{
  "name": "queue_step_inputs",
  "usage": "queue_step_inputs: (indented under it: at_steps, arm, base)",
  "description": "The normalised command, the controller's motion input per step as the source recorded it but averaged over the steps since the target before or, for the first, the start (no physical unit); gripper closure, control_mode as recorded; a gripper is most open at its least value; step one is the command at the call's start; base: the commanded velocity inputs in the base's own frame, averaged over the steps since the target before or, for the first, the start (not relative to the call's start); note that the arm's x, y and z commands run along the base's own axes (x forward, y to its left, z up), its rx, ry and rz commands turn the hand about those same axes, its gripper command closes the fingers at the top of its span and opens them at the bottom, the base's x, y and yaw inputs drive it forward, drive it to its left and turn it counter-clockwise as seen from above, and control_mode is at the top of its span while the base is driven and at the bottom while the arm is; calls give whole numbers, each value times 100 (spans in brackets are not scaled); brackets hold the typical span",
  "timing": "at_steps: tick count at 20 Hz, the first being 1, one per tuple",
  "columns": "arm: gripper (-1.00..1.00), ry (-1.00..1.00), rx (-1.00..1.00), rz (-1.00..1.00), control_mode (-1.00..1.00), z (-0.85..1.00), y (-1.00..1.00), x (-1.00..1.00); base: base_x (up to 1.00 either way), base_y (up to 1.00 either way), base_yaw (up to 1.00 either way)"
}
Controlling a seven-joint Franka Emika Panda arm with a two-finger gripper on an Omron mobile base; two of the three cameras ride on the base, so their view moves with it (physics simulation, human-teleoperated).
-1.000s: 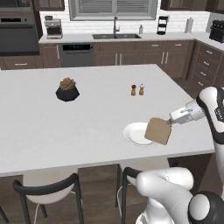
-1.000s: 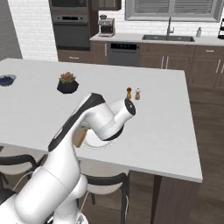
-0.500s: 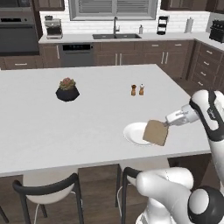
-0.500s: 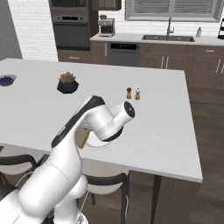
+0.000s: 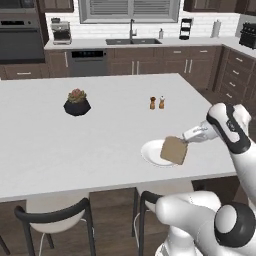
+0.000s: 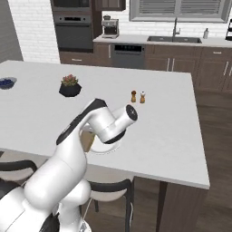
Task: Start the toaster. Once the lever pops up, take the bread to the plate on the dining counter.
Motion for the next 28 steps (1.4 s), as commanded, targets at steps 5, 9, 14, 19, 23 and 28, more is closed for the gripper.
queue_step_inputs:
  at_steps: [5, 9, 14, 19, 23, 28]
  arm:
    - [100, 0, -2, -1, -100, -15, 0, 36]
    - [100, 0, 0, 0, -100, -24, 0, 9]
    - [100, 0, 0, 0, -100, -14, 0, 16]
    - [100, -1, 0, 0, -100, -7, 0, 31]
    - [100, 0, 0, 0, -100, -15, 0, 28]
    - [100, 0, 0, 0, -100, -15, 0, 11]
  base:
    - [0, 0, 0]
    - [0, 0, 0]
    - [0, 0, 0]
    - [0, 0, 0]
    - [0, 0, 0]
    - [0, 0, 0]
